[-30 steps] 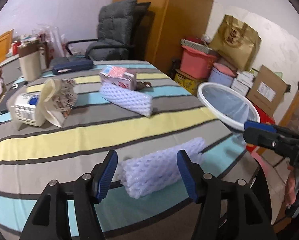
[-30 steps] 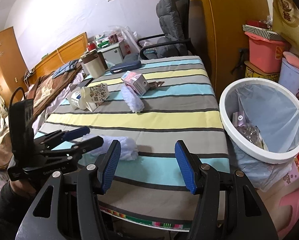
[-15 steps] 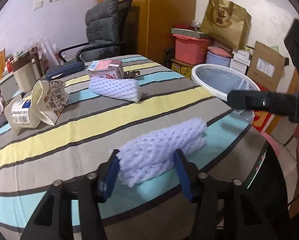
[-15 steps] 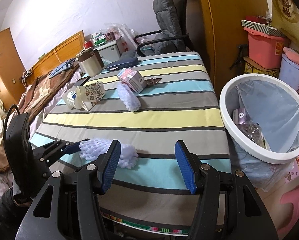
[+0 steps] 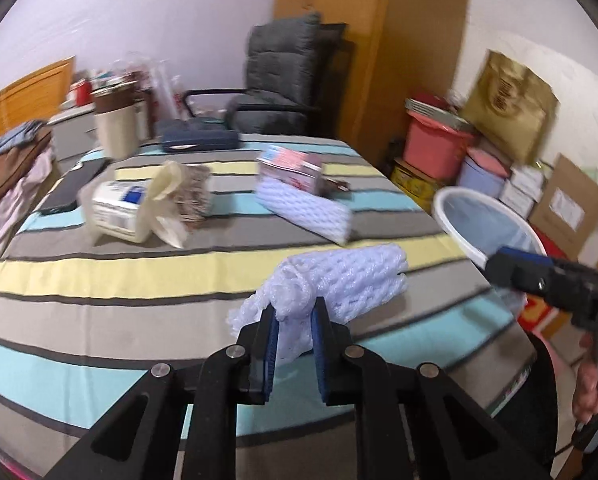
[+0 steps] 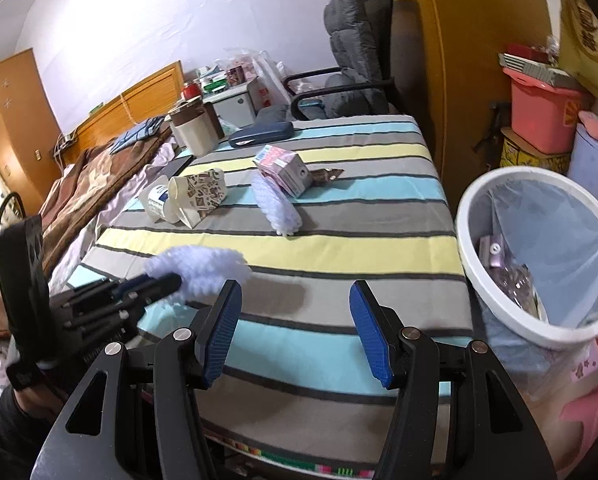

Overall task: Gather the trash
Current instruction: 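Grasp the pink strawberry milk box with the right tool while the left tool holds the foam net, then carry the foam net and pink box over the trash bin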

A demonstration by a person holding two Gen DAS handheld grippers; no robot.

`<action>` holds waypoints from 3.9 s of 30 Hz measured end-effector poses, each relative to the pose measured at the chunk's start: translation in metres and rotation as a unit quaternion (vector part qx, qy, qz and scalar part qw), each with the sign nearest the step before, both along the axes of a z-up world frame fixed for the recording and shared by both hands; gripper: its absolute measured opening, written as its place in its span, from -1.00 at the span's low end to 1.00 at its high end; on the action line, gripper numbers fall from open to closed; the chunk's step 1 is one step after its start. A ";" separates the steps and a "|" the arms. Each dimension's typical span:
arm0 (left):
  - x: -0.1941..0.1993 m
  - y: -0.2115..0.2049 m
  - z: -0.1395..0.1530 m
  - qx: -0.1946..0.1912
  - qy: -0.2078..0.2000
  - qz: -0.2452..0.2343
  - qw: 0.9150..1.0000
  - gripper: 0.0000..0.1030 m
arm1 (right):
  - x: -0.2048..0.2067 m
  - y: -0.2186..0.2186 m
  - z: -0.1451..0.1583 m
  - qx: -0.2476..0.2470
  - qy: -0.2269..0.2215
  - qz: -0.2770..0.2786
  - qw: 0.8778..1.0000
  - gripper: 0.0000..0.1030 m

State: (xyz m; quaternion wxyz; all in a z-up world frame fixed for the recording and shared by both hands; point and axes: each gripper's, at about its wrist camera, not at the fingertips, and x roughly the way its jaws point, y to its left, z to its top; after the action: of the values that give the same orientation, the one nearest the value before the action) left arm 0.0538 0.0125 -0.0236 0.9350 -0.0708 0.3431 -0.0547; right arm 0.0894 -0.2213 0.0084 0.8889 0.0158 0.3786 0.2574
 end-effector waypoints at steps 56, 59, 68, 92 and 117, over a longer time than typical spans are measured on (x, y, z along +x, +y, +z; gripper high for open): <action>0.037 0.048 0.003 -0.031 0.016 0.054 0.998 -0.68 | 0.082 0.037 0.003 -0.044 -0.013 0.041 0.998 -0.22; 0.032 0.038 0.007 -0.027 0.014 0.047 0.998 -0.68 | 0.070 0.027 0.002 -0.037 -0.010 0.033 0.999 -0.22; 0.031 0.008 0.015 -0.022 0.013 0.020 0.999 -0.68 | 0.057 0.002 0.001 -0.023 -0.002 -0.005 1.000 -0.22; 0.086 -0.112 0.031 0.005 0.014 -0.118 0.993 -0.68 | 0.044 -0.098 0.004 -0.027 -0.012 -0.147 0.989 -0.22; 0.151 -0.232 0.013 0.014 0.040 -0.218 0.975 -0.63 | 0.045 -0.159 -0.011 -0.067 0.013 -0.237 0.969 -0.22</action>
State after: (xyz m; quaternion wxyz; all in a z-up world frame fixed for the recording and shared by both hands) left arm 0.2047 -0.2196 -0.0108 0.8872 0.0165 0.3877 -0.2497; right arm 0.1341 -0.3800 -0.0029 0.9186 0.0488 0.3919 0.0129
